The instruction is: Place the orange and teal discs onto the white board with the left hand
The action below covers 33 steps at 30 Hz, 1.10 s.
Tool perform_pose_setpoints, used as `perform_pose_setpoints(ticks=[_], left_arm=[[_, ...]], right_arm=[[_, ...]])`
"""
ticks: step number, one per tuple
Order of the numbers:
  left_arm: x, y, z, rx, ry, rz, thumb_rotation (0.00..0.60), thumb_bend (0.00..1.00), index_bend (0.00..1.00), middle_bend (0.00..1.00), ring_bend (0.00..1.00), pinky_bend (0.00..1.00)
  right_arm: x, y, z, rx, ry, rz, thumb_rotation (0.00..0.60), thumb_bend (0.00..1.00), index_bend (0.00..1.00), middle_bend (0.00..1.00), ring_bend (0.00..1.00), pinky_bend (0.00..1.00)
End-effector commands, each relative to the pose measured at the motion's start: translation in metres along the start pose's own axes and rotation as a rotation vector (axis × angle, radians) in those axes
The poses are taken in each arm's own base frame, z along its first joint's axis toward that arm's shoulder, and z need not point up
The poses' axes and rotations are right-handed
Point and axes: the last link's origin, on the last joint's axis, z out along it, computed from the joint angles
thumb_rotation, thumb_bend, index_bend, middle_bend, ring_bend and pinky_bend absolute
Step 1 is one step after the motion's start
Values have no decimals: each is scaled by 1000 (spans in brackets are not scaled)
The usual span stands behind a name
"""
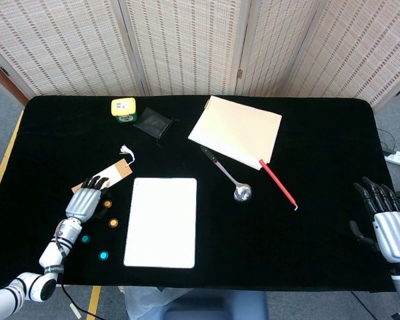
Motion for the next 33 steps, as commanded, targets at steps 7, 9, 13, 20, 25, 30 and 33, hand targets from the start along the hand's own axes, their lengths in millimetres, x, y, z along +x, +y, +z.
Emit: perform_pose_setpoints(ticks=[7, 9, 13, 20, 25, 30, 33], left_arm=[[-3, 3, 3, -4, -8, -12, 600, 397, 435, 120, 0, 0], [-4, 3, 4, -4, -10, -12, 600, 397, 435, 120, 0, 0], [-5, 4, 5, -2, -17, -14, 600, 398, 442, 120, 0, 0], [-7, 3, 6, 4, -23, -15, 600, 398, 472, 120, 0, 0], [-7, -1, 6, 15, -19, -14, 600, 398, 474, 120, 0, 0], [-7, -4, 7, 28, -11, -24, 600, 398, 492, 120, 0, 0], [-7, -4, 8, 30, 1, -28, 600, 398, 535, 120, 0, 0]], right_arm=[[0, 0, -1, -7, 1, 1, 600, 443, 27, 23, 24, 0], [0, 1, -1, -9, 1, 0, 600, 443, 28, 23, 24, 0], [0, 1, -2, -12, 3, 0, 600, 442, 27, 23, 23, 0], [0, 1, -2, -17, 3, -1, 600, 443, 28, 23, 16, 0], [0, 0, -1, -15, 2, -1, 600, 443, 27, 23, 16, 0], [0, -1, -1, -15, 0, -2, 600, 443, 28, 23, 16, 0], [0, -1, -1, -15, 1, -2, 600, 443, 28, 23, 15, 0]])
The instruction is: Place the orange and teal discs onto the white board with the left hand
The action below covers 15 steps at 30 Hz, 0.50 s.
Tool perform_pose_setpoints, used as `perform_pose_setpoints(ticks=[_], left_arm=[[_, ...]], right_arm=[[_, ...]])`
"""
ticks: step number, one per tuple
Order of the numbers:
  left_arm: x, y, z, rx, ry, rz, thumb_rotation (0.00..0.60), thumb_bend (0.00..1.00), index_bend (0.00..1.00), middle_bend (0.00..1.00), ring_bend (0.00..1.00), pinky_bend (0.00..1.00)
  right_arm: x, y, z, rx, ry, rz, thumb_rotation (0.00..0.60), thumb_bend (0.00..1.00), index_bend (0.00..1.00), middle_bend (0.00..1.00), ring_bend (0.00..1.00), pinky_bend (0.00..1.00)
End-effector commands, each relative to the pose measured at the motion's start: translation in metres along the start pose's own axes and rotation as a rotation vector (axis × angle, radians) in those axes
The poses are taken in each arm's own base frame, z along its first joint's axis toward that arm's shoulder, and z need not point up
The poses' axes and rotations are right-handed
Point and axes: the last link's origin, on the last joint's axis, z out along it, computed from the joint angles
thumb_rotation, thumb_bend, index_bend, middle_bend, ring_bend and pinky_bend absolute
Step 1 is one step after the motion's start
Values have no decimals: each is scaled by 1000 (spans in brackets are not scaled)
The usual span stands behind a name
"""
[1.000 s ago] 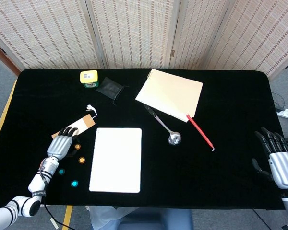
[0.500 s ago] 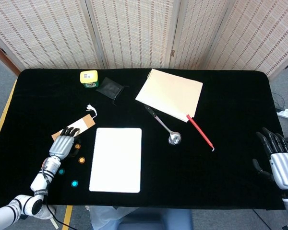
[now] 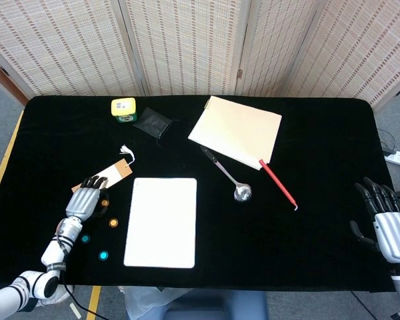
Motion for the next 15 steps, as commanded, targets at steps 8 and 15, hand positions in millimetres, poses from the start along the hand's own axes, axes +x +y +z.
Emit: perform_pose_setpoints(ticks=[8, 15], left_arm=[[4, 5, 2, -19, 20, 1, 600, 398, 548, 120, 0, 0], [11, 16, 2, -50, 27, 3, 600, 397, 546, 120, 0, 0]], right_arm=[[0, 1, -1, -3, 4, 1, 600, 443, 27, 23, 11, 0], [0, 3, -2, -8, 5, 3, 600, 443, 27, 23, 9, 0]])
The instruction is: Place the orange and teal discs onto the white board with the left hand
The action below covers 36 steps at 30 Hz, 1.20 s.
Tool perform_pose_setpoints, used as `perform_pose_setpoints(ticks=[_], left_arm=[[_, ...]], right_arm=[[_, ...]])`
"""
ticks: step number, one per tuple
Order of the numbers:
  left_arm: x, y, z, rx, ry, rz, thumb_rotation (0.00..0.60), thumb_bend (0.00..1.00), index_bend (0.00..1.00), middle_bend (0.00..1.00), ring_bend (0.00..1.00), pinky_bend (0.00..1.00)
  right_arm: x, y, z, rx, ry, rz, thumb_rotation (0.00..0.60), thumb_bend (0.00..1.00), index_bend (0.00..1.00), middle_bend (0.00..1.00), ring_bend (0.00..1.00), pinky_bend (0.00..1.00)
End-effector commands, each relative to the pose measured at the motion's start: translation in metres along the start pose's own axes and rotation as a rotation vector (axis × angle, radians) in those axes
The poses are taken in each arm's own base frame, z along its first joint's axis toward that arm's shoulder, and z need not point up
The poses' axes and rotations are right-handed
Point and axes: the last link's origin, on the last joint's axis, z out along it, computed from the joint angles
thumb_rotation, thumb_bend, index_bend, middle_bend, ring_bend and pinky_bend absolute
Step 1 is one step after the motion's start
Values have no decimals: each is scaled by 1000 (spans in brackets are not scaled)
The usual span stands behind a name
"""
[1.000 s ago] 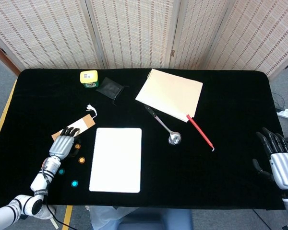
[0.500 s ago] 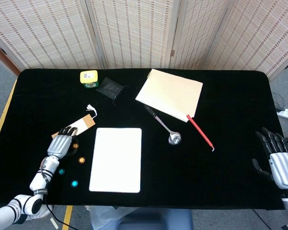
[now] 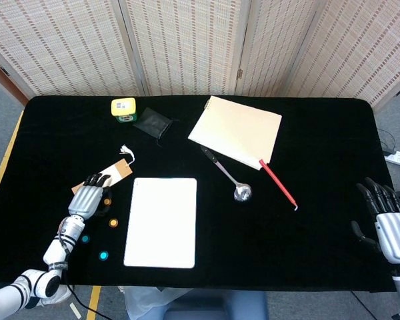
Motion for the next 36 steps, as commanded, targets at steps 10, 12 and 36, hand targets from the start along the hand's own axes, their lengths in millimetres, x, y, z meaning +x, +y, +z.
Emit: perform_pose_setpoints(ticks=[10, 12, 36], left_arm=[[19, 61, 11, -156, 14, 12, 600, 398, 533, 120, 0, 0], [21, 75, 14, -186, 9, 10, 600, 397, 531, 120, 0, 0], [22, 66, -20, -170, -18, 74, 600, 354, 403, 84, 0, 0]], right_arm=[[2, 5, -4, -12, 9, 5, 600, 442, 28, 23, 6, 0], [2, 7, -6, -18, 11, 7, 600, 443, 28, 23, 6, 0], [0, 8, -7, -9, 11, 15, 600, 443, 27, 23, 0, 0]])
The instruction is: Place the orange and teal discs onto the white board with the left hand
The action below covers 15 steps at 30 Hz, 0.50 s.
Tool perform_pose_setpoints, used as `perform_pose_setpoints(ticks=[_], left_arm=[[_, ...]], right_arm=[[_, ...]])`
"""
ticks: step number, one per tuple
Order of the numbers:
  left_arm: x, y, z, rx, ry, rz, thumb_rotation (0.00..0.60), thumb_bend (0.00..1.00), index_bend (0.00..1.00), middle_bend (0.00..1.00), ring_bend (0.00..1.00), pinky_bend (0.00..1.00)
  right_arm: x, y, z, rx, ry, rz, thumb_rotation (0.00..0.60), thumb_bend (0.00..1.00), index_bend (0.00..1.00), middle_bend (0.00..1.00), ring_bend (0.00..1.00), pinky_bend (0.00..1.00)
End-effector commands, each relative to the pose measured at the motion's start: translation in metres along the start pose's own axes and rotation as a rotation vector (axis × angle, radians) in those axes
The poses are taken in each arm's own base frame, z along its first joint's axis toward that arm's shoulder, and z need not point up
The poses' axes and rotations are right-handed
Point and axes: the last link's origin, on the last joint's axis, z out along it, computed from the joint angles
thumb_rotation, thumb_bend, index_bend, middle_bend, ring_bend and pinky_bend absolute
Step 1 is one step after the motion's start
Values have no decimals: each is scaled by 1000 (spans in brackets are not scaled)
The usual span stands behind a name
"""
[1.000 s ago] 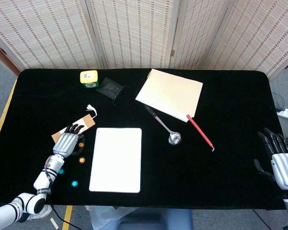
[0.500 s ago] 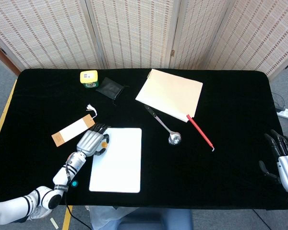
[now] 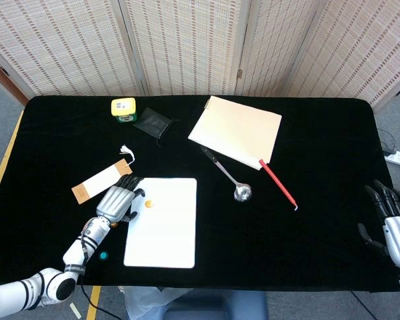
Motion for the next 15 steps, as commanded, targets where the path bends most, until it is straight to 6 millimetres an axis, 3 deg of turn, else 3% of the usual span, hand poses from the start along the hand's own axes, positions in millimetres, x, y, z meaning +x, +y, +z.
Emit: perform_pose_setpoints(ticks=[1, 8, 15], left_arm=[[-6, -13, -19, 24, -6, 3, 600, 355, 414, 85, 0, 0], [-20, -32, -53, 60, -33, 2, 600, 355, 428, 85, 0, 0], [-32, -38, -65, 75, -42, -15, 600, 355, 436, 84, 0, 0]], right_arm=[[-1, -2, 1, 8, -4, 0, 600, 443, 27, 23, 0, 0], [-2, -8, 5, 28, -9, -5, 600, 444, 28, 23, 0, 0], [-2, -10, 6, 35, -11, -7, 600, 443, 27, 23, 0, 0]])
